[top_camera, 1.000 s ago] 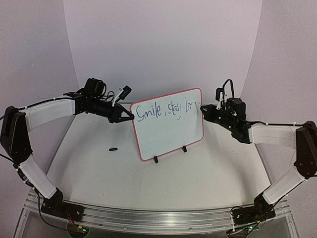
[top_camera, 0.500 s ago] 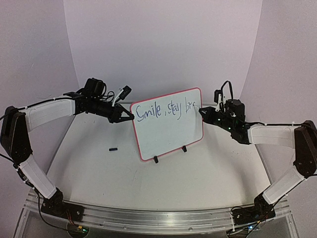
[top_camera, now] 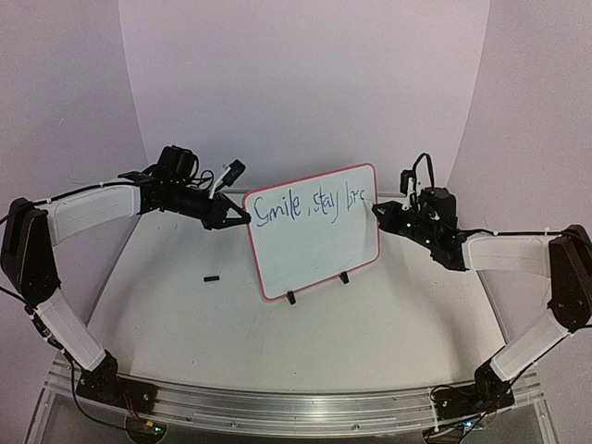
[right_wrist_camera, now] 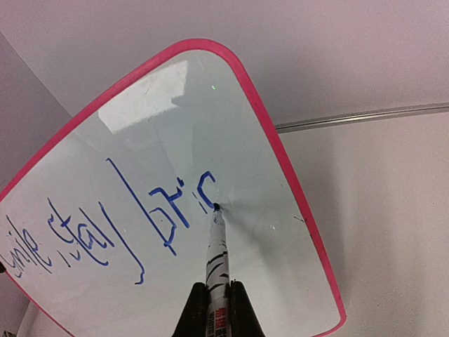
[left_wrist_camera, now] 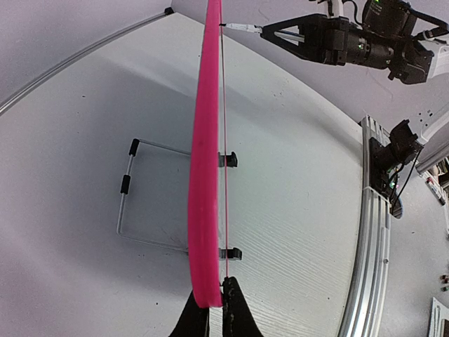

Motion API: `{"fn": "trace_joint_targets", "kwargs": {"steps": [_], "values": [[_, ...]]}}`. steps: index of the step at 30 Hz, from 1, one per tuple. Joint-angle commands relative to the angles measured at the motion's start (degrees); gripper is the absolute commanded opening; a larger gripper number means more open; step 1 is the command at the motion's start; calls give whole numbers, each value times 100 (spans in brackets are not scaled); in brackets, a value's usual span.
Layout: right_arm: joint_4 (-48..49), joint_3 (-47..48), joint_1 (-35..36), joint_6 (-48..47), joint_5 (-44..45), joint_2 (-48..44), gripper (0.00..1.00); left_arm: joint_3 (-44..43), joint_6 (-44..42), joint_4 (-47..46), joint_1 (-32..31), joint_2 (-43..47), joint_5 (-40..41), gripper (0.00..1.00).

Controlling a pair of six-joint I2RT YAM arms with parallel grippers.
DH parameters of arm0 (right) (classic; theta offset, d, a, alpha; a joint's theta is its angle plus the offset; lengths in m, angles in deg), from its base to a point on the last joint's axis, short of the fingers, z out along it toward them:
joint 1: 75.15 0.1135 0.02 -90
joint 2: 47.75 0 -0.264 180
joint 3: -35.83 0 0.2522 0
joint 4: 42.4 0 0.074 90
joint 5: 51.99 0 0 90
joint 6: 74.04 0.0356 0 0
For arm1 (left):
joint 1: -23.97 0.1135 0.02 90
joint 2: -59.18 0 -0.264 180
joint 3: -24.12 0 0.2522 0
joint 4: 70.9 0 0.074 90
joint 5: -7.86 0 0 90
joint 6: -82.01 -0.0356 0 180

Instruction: Write a sentence on the whiteboard

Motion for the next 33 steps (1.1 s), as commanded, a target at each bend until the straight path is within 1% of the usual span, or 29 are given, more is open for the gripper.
{"fn": "trace_joint_targets", "kwargs": {"steps": [1, 15, 33], "values": [[-9, 261, -9, -109, 178, -118, 0, 67, -261, 712, -171, -187, 216, 0], [-53, 401, -11, -181, 156, -63, 0, 65, -265, 716, -171, -208, 207, 0], [-37, -226, -4, 160, 81, 28, 0, 59, -257, 704, -171, -213, 192, 0]]}}
